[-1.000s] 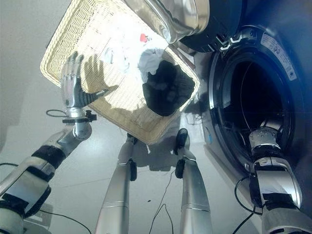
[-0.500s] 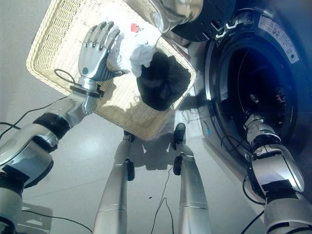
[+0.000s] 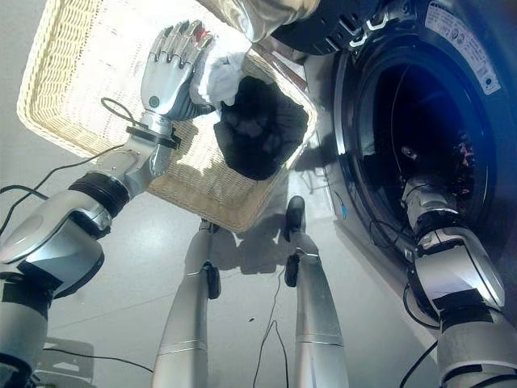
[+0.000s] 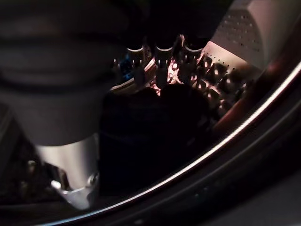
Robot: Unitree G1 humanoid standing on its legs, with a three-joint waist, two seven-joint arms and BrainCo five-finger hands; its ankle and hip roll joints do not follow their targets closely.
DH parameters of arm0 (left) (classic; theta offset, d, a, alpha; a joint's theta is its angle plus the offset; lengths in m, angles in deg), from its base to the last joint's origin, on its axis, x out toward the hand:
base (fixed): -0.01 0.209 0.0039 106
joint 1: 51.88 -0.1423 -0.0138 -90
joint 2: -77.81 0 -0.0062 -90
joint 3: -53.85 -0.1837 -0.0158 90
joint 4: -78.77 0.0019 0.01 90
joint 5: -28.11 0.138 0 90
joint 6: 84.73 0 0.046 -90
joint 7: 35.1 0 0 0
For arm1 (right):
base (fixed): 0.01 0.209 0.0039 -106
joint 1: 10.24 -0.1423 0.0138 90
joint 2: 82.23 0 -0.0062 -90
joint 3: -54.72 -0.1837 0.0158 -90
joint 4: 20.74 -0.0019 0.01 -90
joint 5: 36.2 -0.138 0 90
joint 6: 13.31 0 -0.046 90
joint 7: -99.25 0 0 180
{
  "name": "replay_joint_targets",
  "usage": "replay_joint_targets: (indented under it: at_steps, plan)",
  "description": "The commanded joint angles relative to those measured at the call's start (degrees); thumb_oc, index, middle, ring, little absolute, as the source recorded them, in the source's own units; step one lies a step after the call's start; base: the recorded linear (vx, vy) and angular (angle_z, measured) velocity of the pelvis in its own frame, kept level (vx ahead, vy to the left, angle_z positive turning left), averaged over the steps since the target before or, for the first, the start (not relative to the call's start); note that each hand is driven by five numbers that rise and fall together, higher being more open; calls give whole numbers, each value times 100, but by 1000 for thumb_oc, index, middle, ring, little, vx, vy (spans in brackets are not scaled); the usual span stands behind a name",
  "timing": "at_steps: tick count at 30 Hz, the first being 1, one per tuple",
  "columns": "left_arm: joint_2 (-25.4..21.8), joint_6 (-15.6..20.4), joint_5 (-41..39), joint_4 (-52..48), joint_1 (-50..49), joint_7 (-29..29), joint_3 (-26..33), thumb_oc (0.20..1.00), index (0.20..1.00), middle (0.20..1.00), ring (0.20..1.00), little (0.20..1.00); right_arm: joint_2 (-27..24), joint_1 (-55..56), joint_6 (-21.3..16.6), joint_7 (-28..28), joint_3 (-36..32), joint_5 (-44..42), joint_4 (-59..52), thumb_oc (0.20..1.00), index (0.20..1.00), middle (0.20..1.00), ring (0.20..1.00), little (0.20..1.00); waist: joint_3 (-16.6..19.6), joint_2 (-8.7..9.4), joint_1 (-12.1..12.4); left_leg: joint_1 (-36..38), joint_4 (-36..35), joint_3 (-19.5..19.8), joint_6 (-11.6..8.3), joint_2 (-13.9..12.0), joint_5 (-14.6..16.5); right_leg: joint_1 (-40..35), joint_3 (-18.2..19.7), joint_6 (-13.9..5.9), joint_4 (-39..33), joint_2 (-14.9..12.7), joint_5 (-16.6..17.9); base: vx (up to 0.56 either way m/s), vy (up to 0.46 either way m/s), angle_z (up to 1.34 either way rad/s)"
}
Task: Put the clothes into the washing machine.
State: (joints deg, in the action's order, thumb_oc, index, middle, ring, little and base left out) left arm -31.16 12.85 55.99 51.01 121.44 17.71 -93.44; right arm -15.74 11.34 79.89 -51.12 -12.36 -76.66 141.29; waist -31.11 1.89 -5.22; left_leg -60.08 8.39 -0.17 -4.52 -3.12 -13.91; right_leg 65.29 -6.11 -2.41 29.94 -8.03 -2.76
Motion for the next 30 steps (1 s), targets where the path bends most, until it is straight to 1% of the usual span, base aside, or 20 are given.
replay_joint_targets:
  at_steps: [1, 2, 3, 10, 12, 16, 17, 18, 19, 20, 25, 30]
  plan:
    - [122, -114, -141, 450, 540, 24, 245, 1000, 1000, 1000, 1000, 1000, -72, 151, -413, -87, 237, 224, 44, 1000, 1000, 1000, 1000, 1000, 132, 91, -26, -9, 770, -202, -332, -41, 1084, -310, 72, -666, -1250, 424, 919, -10, 44, -2]
    - [112, -127, -153, 511, 560, -1, 243, 1000, 1000, 1000, 1000, 1000, -62, 164, -475, -139, 255, 288, 13, 1000, 1000, 1000, 1000, 1000, 132, 93, -36, -23, 773, -208, -341, -46, 1080, -300, 77, -659, -1254, 422, 915, -4, 51, -4]
    - [95, -212, -184, 547, 575, -64, 255, 1000, 1000, 1000, 1000, 1000, -44, 187, -567, -201, 289, 333, -63, 1000, 1000, 1000, 1000, 1000, 132, 101, -54, -53, 785, -210, -352, -52, 1075, -269, 95, -656, -1249, 431, 915, 0, 35, -4]
    - [-9, -364, -423, 795, 572, -379, 361, 1000, 1000, 1000, 1000, 1000, 42, 405, -876, -400, 252, 266, -343, 1000, 1000, 1000, 1000, 1000, 132, 146, -113, -123, 782, -235, -378, -65, 1062, -189, 120, -643, -1237, 448, 890, 0, 14, -3]
    - [-12, -442, -460, 857, 530, -414, 418, 1000, 1000, 1000, 1000, 1000, 79, 474, -937, -441, 228, 217, -414, 1000, 1000, 1000, 1000, 1000, 132, 165, -129, -143, 792, -238, -381, -69, 1058, -169, 130, -642, -1235, 455, 894, 0, 0, 0]
    - [-60, -486, -530, 950, 463, -500, 501, 1000, 1000, 1000, 1000, 1000, 100, 572, -1031, -492, 206, 159, -570, 1000, 1000, 1000, 1000, 1000, 132, 185, -145, -156, 775, -252, -388, -78, 1042, -151, 136, -636, -1238, 461, 897, 0, 0, 0]
    - [-79, -497, -580, 981, 439, -528, 524, 796, 796, 796, 796, 796, 106, 606, -1065, -491, 199, 145, -633, 1000, 1000, 1000, 1000, 1000, 132, 189, -150, -168, 780, -250, -395, -84, 1035, -144, 138, -635, -1235, 458, 895, 0, 0, 0]
    - [-82, -502, -583, 980, 427, -539, 539, 708, 708, 708, 708, 708, 107, 617, -1072, -494, 195, 136, -655, 1000, 1000, 1000, 1000, 1000, 132, 192, -151, -172, 780, -250, -397, -88, 1033, -142, 139, -636, -1233, 456, 892, 0, 0, 0]
    - [-94, -499, -615, 997, 412, -578, 547, 467, 467, 467, 467, 467, 110, 641, -1088, -491, 195, 108, -705, 1000, 1000, 1000, 1000, 1000, 132, 194, -152, -181, 782, -251, -402, -90, 1028, -131, 141, -634, -1226, 457, 889, 0, 0, 0]
    - [-109, -522, -620, 1013, 399, -675, 559, 200, 200, 200, 200, 200, 109, 681, -1116, -507, 177, 82, -788, 1000, 1000, 1000, 1000, 1000, 132, 197, -160, -195, 794, -252, -410, -95, 1026, -120, 147, -636, -1220, 454, 887, 0, 0, 0]
    - [-136, -592, -749, 1005, 375, -928, 587, 200, 200, 200, 200, 200, 142, 753, -1139, -507, 125, 63, -1016, 1000, 1000, 1000, 1000, 1000, 132, 212, -171, -191, 778, -256, -416, -98, 1011, -124, 154, -644, -1230, 456, 894, 0, 0, 0]
    - [-141, -495, -915, 1002, 279, -1123, 711, 200, 200, 200, 200, 200, 155, 855, -1339, -422, 59, 77, -1269, 1000, 1000, 1000, 1000, 1000, 132, 199, -190, -188, 779, -268, -425, -91, 997, -112, 180, -638, -1222, 458, 888, 0, 0, 0]
